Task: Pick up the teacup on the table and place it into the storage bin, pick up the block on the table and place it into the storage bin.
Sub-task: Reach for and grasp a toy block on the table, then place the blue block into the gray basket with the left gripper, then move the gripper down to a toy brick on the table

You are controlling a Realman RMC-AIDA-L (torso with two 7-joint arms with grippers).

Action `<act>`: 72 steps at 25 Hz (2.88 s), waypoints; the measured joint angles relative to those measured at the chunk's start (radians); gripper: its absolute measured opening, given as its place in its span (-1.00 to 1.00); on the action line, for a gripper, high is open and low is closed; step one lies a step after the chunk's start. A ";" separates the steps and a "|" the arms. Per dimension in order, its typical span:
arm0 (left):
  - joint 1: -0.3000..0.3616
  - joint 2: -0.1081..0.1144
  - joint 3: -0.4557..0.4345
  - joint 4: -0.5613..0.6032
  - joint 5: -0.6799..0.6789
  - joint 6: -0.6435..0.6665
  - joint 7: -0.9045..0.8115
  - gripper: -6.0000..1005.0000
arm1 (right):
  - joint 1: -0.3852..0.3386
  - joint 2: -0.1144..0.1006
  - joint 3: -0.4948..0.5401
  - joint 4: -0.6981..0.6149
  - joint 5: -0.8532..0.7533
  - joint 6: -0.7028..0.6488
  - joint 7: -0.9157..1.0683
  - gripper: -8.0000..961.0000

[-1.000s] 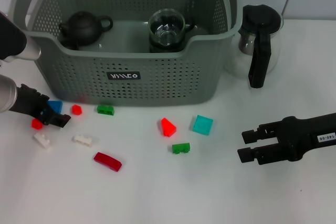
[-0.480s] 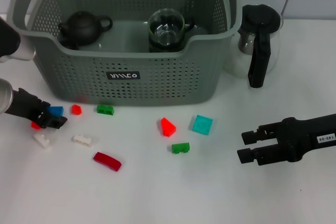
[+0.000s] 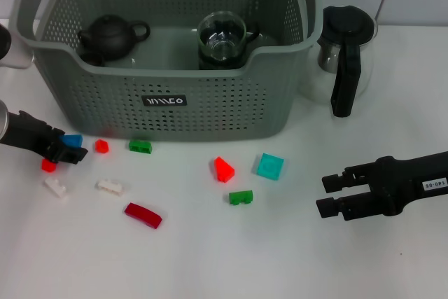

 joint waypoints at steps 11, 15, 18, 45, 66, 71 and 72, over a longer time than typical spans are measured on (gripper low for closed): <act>-0.019 0.024 -0.061 0.150 -0.025 0.326 0.011 0.16 | 0.008 0.000 0.000 0.000 0.000 0.000 0.000 0.48; -0.063 0.061 -0.141 0.245 -0.086 0.584 0.012 0.16 | 0.012 0.000 0.000 0.000 0.000 -0.001 0.000 0.48; -0.114 0.102 -0.211 0.258 -0.165 0.728 0.011 0.16 | 0.012 0.001 0.000 0.000 0.000 -0.001 0.000 0.48; -0.391 0.069 0.239 -0.190 -0.229 -0.209 -0.146 0.16 | 0.026 0.006 0.005 0.000 0.008 -0.001 0.011 0.48; -0.300 0.059 -0.019 0.047 -0.339 0.037 -0.257 0.63 | 0.033 0.006 0.008 -0.002 0.009 0.005 0.011 0.48; -0.215 0.094 -0.221 0.138 -0.505 0.303 -0.291 0.62 | 0.027 0.006 0.008 0.001 0.008 0.005 0.003 0.48; -0.203 0.102 -0.271 0.133 -0.537 0.353 -0.291 0.62 | 0.027 0.006 0.007 0.002 0.007 0.004 0.002 0.48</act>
